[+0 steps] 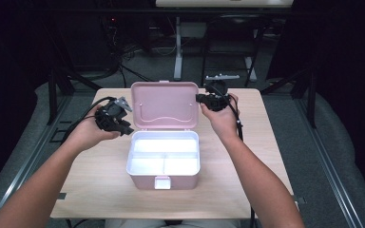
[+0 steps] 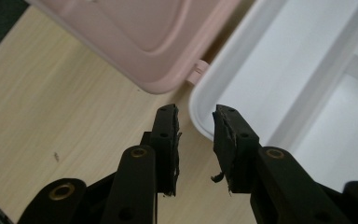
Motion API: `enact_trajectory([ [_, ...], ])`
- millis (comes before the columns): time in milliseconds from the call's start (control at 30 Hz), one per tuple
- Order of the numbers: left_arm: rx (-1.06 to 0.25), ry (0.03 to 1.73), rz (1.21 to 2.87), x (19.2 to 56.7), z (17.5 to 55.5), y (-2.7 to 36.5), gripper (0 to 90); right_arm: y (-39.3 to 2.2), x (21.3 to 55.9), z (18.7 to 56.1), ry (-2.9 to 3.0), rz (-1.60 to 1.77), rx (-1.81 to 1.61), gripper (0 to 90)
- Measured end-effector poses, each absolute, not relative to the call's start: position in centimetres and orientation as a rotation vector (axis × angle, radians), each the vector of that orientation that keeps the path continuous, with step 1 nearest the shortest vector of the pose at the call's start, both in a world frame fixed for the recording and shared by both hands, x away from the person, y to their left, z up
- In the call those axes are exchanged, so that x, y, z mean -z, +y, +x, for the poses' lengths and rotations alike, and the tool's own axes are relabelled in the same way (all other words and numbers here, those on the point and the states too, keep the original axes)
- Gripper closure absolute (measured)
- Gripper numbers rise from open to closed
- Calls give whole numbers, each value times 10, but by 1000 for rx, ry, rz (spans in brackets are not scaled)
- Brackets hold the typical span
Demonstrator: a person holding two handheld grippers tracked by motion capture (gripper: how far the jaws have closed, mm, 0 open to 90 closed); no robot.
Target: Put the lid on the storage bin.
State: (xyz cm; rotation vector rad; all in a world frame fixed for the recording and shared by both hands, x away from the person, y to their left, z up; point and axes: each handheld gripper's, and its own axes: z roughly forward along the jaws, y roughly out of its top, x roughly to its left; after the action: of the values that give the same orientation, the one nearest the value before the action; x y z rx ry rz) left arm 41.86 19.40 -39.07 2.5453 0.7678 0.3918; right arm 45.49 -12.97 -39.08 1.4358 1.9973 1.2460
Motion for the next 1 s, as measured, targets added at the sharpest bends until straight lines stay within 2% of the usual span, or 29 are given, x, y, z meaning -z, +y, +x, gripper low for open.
enact_trajectory([
  [300, -504, 911, 2379, 384, 438, 201, 688, -130, 390, 451, 1993, 1422, -1254, 869],
  [633, -583, 1026, 2106, 374, 453, 207, 638, -131, 389, 447, 1986, 1408, -1265, 869],
  [1000, -633, 1092, 1968, 375, 465, 200, 598, -132, 389, 442, 1983, 1385, -1275, 869],
])
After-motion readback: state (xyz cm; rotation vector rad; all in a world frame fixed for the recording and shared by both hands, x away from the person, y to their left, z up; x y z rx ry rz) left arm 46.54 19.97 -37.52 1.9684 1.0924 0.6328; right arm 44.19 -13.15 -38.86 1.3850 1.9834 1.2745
